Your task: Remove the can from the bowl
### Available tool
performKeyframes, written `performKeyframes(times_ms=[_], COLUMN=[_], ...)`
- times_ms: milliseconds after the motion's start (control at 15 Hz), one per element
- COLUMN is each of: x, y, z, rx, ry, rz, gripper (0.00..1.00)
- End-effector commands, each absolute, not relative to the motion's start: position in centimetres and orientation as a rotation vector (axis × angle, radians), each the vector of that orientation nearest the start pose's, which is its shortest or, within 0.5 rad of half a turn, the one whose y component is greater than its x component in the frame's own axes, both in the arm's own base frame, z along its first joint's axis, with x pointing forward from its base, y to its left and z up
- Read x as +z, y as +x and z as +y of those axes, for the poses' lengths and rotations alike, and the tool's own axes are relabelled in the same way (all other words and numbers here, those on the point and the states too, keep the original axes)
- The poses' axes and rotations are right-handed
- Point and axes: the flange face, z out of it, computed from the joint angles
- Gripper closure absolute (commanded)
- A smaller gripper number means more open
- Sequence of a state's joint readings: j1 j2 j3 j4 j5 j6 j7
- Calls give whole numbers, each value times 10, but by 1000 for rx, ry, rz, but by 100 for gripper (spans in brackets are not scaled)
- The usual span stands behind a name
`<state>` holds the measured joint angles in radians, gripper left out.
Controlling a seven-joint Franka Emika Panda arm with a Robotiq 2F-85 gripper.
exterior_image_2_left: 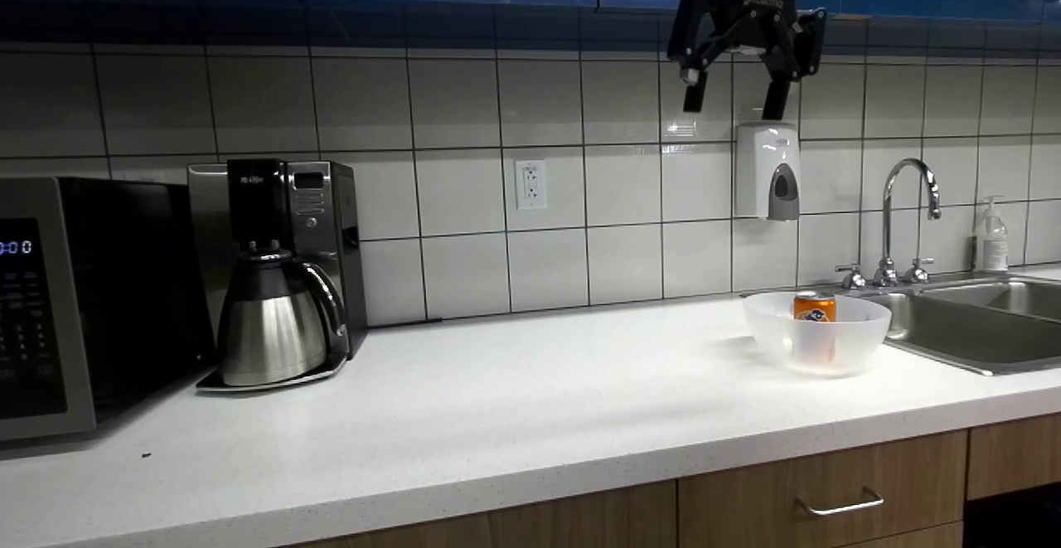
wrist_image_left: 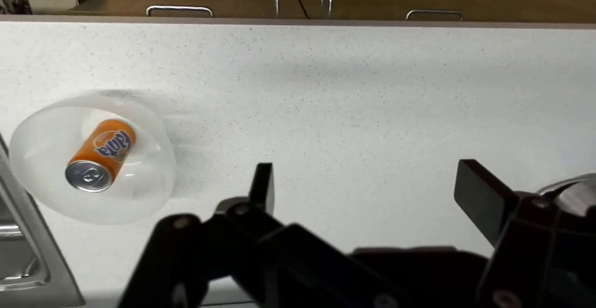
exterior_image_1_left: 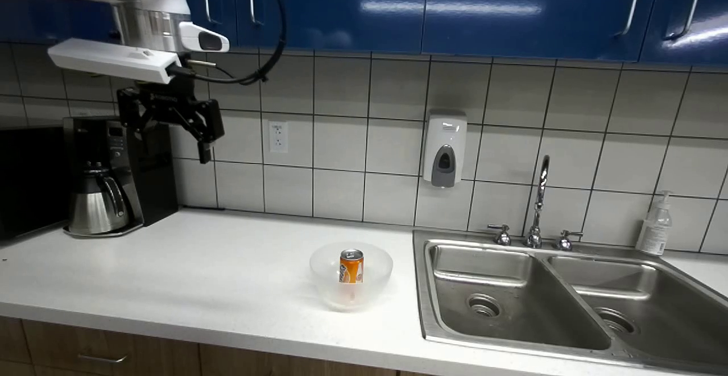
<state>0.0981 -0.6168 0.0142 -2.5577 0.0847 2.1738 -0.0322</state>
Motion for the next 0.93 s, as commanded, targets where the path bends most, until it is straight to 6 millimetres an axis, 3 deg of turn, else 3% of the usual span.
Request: performKeyframes(times_ms=[0, 867], x=[475, 404], y=[378, 404], z=[11, -129], rx=[-401, -641], ry=[-3077, -3088], rz=[-134, 255], gripper=[0, 0])
